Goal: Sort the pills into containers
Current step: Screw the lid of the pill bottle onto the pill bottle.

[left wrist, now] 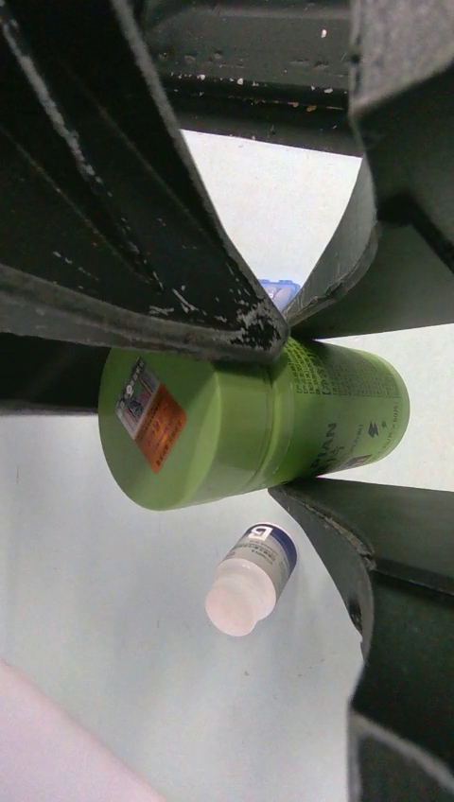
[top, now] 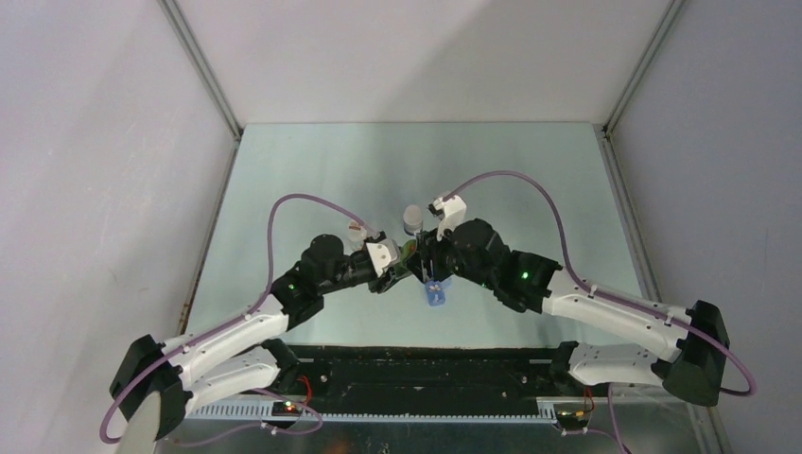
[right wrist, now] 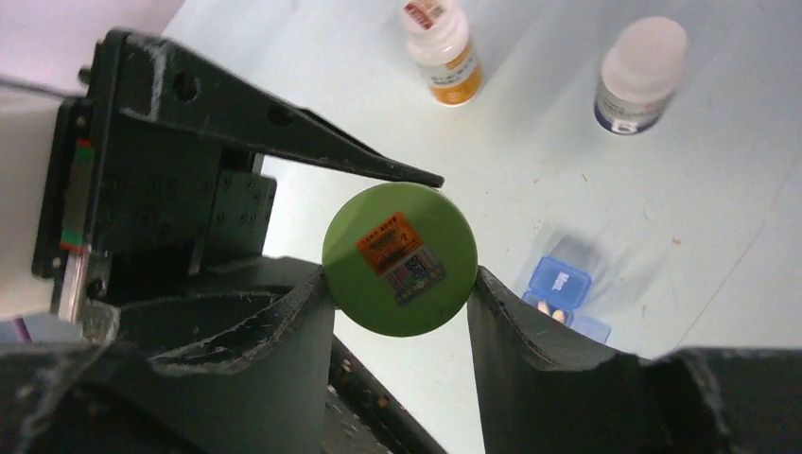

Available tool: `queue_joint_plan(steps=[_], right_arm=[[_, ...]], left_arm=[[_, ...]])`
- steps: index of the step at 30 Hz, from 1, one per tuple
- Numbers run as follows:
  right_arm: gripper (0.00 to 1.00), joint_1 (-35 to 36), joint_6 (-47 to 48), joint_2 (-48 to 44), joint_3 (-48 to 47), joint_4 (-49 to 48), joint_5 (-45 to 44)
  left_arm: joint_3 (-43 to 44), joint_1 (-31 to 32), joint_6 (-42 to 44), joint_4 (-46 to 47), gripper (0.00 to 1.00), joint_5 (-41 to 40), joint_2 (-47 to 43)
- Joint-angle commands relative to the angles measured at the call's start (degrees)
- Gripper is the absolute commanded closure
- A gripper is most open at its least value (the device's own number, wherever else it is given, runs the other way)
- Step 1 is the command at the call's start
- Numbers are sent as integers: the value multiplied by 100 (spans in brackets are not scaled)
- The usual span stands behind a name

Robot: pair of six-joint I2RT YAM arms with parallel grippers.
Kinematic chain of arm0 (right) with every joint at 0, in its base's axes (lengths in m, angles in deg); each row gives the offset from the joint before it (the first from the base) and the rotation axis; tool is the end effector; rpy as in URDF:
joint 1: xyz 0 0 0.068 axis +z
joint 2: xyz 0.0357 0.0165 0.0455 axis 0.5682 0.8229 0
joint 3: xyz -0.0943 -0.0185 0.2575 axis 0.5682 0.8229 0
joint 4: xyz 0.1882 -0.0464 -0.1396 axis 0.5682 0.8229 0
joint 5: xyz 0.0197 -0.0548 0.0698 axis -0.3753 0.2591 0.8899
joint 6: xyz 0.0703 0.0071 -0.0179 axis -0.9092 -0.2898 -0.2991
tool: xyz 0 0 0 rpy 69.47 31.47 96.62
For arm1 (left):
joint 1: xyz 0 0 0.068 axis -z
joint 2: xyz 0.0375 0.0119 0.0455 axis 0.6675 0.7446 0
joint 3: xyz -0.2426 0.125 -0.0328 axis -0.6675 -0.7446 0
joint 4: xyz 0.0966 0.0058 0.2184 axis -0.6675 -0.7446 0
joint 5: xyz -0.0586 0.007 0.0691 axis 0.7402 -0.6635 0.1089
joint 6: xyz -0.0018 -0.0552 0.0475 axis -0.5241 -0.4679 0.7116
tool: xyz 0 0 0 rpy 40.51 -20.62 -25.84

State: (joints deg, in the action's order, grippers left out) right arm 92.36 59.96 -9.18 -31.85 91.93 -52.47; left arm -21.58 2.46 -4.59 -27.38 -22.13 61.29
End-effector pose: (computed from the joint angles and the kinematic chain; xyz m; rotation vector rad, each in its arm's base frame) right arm 0.1441 0.2214 0.3165 -0.6660 1.9638 0.7813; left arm 0.1383 -0.1671 0.2575 1.1691 1.4358 -0.6909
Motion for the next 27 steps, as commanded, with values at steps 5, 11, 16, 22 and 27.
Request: queue_joint_plan(steps=[5,11,16,22,27], right_arm=[[9,399,-1977,-133,-426,-164,-2659],[2,-476,-838,-784,-435,348,-900],[2,-1284,639,-1055,-434,965,1807],[6,-1232,1696,-790,-477,1464,2833],[11,-866,1972,-560,-543,1221,2672]], left_arm=[[20,105,10,401,100,232,-33],[14,110,33,387,100,162,-52],[20,108,27,359,100,247,-100],[62,104,-5,315,100,348,-133],[67,109,-39,348,100,412,-142]])
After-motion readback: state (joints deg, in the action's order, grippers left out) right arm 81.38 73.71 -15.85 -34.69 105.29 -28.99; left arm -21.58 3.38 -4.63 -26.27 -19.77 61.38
